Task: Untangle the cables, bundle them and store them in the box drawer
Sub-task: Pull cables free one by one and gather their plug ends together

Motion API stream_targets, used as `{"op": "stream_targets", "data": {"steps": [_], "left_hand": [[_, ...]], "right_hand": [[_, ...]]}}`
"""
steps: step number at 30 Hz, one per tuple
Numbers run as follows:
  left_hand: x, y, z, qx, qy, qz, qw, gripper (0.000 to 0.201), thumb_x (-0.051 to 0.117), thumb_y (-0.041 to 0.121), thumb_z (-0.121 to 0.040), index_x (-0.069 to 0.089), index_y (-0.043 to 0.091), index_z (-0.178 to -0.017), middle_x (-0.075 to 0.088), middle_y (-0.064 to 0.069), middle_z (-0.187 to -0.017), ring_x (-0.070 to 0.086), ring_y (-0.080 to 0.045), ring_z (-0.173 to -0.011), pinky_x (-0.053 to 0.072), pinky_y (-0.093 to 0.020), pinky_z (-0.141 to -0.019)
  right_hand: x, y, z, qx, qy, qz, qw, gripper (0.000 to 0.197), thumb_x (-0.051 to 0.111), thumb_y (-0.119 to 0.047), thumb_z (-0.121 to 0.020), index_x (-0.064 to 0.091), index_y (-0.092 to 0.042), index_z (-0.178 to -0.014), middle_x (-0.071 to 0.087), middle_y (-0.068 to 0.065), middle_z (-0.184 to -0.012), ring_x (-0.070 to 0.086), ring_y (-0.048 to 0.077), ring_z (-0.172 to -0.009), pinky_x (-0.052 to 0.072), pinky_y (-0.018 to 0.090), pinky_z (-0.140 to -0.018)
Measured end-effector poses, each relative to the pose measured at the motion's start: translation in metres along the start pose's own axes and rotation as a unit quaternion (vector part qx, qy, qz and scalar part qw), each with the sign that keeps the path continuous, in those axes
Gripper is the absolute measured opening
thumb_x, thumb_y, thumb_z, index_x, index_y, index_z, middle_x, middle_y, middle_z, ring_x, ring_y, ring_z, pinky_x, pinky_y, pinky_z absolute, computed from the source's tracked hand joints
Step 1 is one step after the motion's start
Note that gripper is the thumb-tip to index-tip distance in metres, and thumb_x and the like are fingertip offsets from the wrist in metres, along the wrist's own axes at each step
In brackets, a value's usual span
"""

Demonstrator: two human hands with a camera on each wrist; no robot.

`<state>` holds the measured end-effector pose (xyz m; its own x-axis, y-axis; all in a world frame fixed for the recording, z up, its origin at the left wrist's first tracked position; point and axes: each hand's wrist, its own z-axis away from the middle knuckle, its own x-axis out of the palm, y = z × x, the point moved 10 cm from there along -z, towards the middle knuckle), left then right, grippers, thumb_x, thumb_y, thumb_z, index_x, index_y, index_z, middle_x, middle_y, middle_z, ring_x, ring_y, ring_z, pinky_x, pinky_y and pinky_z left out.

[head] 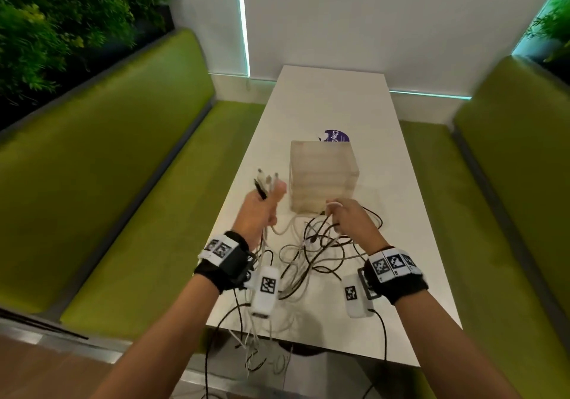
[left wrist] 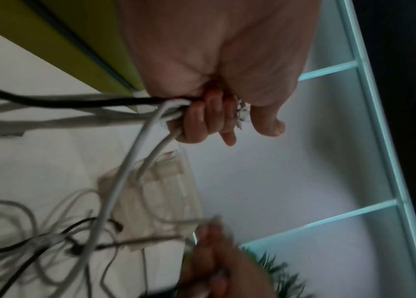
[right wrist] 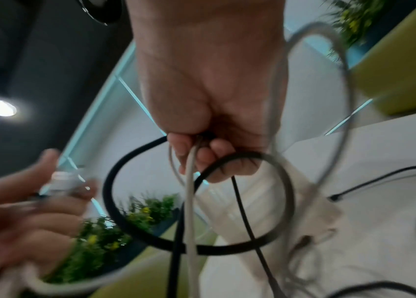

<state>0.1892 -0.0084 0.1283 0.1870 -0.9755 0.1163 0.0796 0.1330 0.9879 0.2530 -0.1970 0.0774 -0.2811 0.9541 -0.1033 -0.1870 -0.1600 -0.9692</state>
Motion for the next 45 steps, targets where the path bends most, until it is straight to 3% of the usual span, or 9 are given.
{"op": "stream_targets", "data": {"steps": [7, 12, 17, 21, 24, 33, 39, 42, 45], "left_hand": [[0.052, -0.008, 0.012, 0.022, -0.057, -0.071, 0.996, 0.012, 0.064, 0.006, -0.089, 0.062, 0.004, -0.101, 0.061, 0.015, -0.061, 0.051, 0.008, -0.046, 0.038, -0.006, -0.049], [0.048, 0.0, 0.002, 0.057, -0.045, -0.26, 0.963, 0.02, 0.069, 0.028, -0.086, 0.067, 0.012, -0.099, 0.073, -0.003, -0.092, 0.066, -0.016, -0.088, 0.05, -0.029, -0.077], [0.049, 0.004, 0.003, 0.082, -0.074, -0.388, 0.915, 0.016, 0.056, 0.029, -0.095, 0.057, 0.018, -0.083, 0.058, 0.003, -0.07, 0.048, -0.012, -0.062, 0.035, -0.011, -0.05], [0.031, 0.018, 0.0, 0.084, -0.025, -0.282, 0.955, 0.015, 0.055, 0.025, -0.096, 0.065, 0.016, -0.099, 0.061, 0.003, -0.072, 0.05, -0.012, -0.062, 0.039, -0.025, -0.057], [0.002, 0.039, -0.001, 0.074, 0.062, -0.129, 0.987, 0.019, 0.054, 0.019, -0.096, 0.057, 0.016, -0.078, 0.04, 0.013, -0.049, 0.034, -0.008, -0.044, 0.032, -0.024, -0.046], [-0.059, 0.072, 0.004, 0.084, 0.167, -0.001, 0.982, 0.023, 0.049, 0.019, -0.098, 0.056, 0.017, -0.075, 0.03, 0.004, -0.054, 0.027, -0.007, -0.042, 0.027, -0.022, -0.044], [0.013, 0.019, 0.009, 0.022, -0.004, -0.235, 0.972, 0.023, 0.049, 0.032, -0.098, 0.06, 0.011, -0.097, 0.064, -0.014, -0.081, 0.062, -0.031, -0.07, 0.051, -0.042, -0.061], [0.04, 0.001, 0.013, 0.039, -0.072, -0.26, 0.962, 0.035, 0.052, 0.043, -0.095, 0.062, 0.016, -0.115, 0.06, -0.01, -0.112, 0.066, -0.014, -0.082, 0.052, -0.035, -0.07], [0.048, -0.009, 0.01, 0.038, -0.095, -0.25, 0.963, 0.027, 0.062, 0.037, -0.089, 0.063, 0.019, -0.108, 0.07, 0.003, -0.096, 0.064, -0.01, -0.088, 0.048, -0.026, -0.078]], "right_hand": [[0.033, -0.045, 0.018, -0.145, -0.05, 0.308, 0.939, 0.022, 0.044, 0.002, -0.087, 0.062, -0.011, -0.085, 0.054, -0.011, -0.069, 0.047, 0.003, -0.058, 0.034, 0.013, -0.051], [0.032, -0.053, 0.025, -0.168, -0.04, 0.364, 0.915, 0.021, 0.044, -0.006, -0.091, 0.063, -0.008, -0.101, 0.062, -0.007, -0.076, 0.057, 0.009, -0.068, 0.045, 0.025, -0.062], [0.035, -0.058, 0.029, -0.197, -0.015, 0.479, 0.855, 0.021, 0.046, -0.024, -0.097, 0.056, -0.007, -0.104, 0.067, 0.013, -0.091, 0.061, 0.031, -0.082, 0.04, 0.034, -0.062], [0.028, -0.049, 0.022, -0.166, 0.013, 0.54, 0.825, 0.023, 0.045, -0.031, -0.097, 0.058, -0.012, -0.097, 0.065, 0.011, -0.088, 0.059, 0.03, -0.083, 0.04, 0.033, -0.063], [0.016, -0.012, 0.013, -0.102, -0.002, 0.581, 0.808, 0.024, 0.044, -0.026, -0.095, 0.063, -0.012, -0.098, 0.066, 0.011, -0.098, 0.059, 0.031, -0.094, 0.043, 0.035, -0.07], [-0.035, 0.028, 0.021, 0.002, 0.041, 0.45, 0.892, 0.036, 0.034, -0.034, -0.099, 0.063, -0.014, -0.098, 0.069, 0.012, -0.099, 0.062, 0.034, -0.096, 0.048, 0.039, -0.081], [0.018, -0.028, 0.022, -0.106, 0.024, 0.472, 0.875, 0.019, 0.043, -0.01, -0.09, 0.056, -0.015, -0.102, 0.07, 0.011, -0.098, 0.062, 0.033, -0.091, 0.048, 0.038, -0.071], [0.035, -0.048, 0.027, -0.172, 0.024, 0.496, 0.851, 0.021, 0.045, -0.009, -0.092, 0.057, -0.013, -0.108, 0.07, 0.012, -0.097, 0.062, 0.033, -0.09, 0.042, 0.034, -0.065], [0.041, -0.058, 0.03, -0.186, 0.017, 0.516, 0.836, 0.021, 0.043, -0.009, -0.093, 0.056, -0.009, -0.11, 0.067, 0.017, -0.095, 0.06, 0.034, -0.087, 0.035, 0.032, -0.064]]}}
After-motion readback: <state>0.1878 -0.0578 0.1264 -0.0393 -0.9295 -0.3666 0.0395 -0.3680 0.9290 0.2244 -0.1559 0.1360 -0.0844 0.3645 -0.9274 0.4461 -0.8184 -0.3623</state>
